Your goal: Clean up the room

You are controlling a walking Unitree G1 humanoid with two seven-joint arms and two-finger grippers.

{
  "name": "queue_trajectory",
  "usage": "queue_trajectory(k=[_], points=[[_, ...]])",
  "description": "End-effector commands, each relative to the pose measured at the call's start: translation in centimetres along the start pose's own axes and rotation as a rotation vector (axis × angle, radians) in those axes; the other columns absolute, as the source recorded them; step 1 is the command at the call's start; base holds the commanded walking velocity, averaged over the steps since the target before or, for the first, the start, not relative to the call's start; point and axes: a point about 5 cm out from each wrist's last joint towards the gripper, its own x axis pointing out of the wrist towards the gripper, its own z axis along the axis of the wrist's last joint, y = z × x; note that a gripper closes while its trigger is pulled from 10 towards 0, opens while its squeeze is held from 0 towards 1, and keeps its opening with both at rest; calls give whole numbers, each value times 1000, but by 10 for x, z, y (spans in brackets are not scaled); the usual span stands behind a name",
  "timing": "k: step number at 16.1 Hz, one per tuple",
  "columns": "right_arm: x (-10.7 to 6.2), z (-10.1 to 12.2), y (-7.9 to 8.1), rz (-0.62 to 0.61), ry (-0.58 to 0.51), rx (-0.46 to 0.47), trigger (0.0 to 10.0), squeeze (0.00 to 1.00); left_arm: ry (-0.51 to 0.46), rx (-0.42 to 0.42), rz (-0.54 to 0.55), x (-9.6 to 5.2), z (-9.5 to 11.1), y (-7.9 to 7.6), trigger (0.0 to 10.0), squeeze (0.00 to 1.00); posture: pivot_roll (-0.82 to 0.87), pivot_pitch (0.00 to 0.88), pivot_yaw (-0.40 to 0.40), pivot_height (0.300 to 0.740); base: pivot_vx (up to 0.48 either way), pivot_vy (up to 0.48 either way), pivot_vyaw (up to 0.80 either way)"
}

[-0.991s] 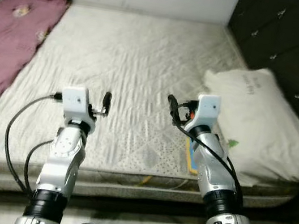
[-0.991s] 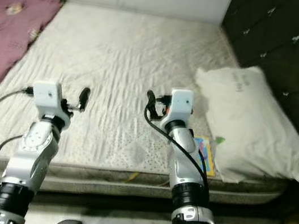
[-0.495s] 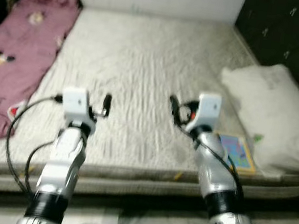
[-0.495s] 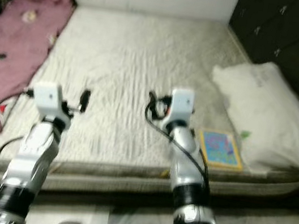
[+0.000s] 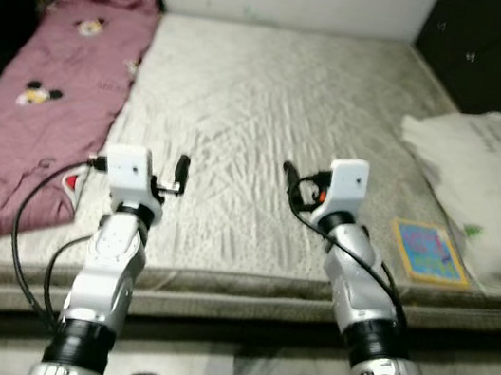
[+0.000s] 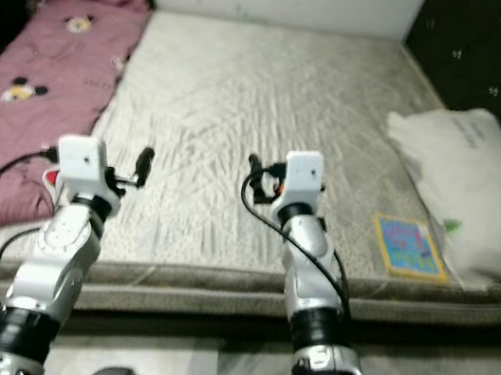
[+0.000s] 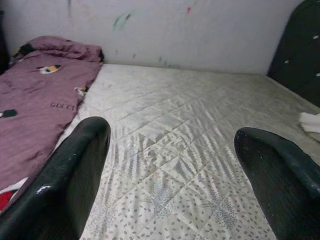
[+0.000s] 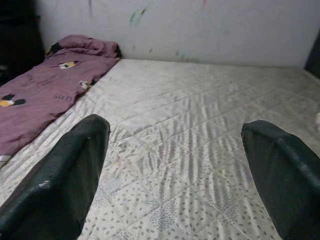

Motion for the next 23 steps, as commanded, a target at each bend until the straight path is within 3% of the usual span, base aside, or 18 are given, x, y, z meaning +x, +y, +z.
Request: queue_trajectory(k=[1, 6, 23], points=[[4, 8, 8, 25, -29, 1, 10000, 0, -10, 16, 23, 1, 3, 8, 10000, 0, -70, 0, -4, 740, 0, 0, 0], [5, 9, 10, 40, -34, 29, 10000, 0, -35, 3, -16, 0, 7, 5, 10000, 0, -72, 0, -4, 740, 0, 0, 0], [6, 9, 9, 31, -35, 26, 10000, 0, -42, 3, -36, 0, 8, 5, 10000, 0, -71, 0, 0, 740, 281, 0, 0]])
